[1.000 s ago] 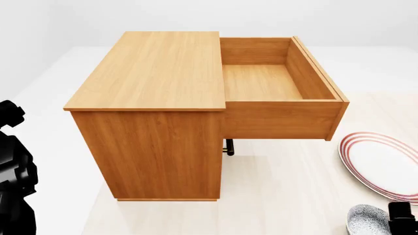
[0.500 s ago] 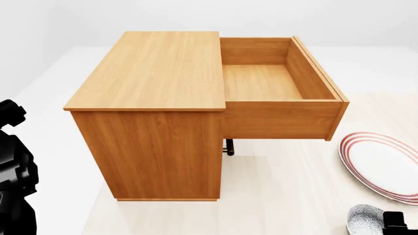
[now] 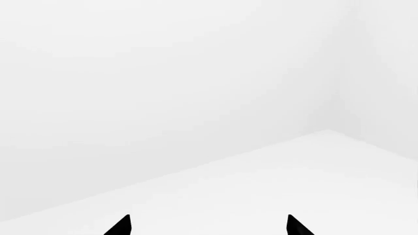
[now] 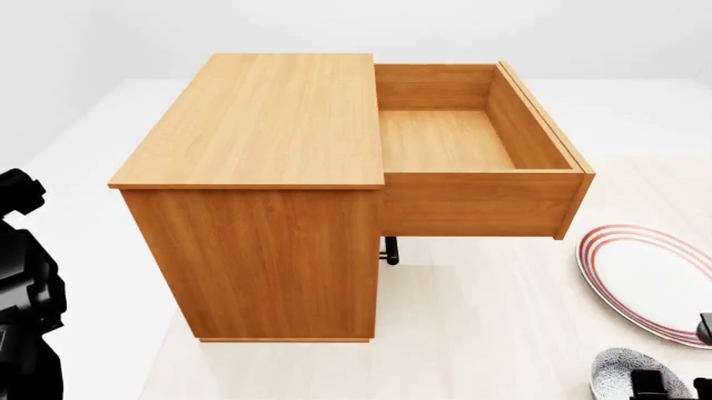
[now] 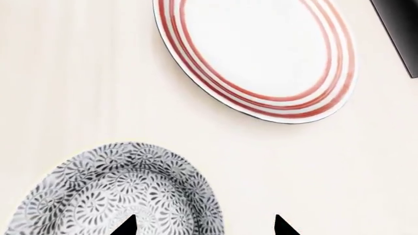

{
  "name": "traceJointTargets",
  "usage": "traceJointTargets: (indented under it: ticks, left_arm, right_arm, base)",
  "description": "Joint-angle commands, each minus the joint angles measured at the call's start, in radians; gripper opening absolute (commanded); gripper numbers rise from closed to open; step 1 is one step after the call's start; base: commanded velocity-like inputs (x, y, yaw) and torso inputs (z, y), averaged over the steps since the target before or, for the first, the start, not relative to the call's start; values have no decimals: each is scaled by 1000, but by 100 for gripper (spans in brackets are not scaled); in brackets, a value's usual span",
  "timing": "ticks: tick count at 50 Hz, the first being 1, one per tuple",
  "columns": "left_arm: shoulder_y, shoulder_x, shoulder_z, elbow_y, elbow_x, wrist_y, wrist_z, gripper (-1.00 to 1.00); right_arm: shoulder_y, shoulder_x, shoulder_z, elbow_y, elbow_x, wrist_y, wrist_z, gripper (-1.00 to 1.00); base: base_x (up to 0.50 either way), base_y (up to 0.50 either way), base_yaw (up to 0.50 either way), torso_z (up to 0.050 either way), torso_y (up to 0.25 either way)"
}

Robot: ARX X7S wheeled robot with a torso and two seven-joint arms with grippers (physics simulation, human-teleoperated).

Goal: Open the top drawer of the cabinet and put the bowl in it.

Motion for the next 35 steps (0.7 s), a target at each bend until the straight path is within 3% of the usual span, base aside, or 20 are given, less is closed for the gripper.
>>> traceJointTargets:
  ticks: [1, 35]
  left_arm:
    - [-2, 1, 1, 0, 1, 0, 0, 100]
    - [-1, 4, 5, 0, 1, 2, 0, 100]
  right_arm:
    - [20, -28, -72, 45, -58, -45, -21, 100]
    - [-11, -49, -140, 101, -128, -112, -56, 100]
  base:
    - [0, 0, 0, 0, 0]
    - [0, 0, 0, 0, 0]
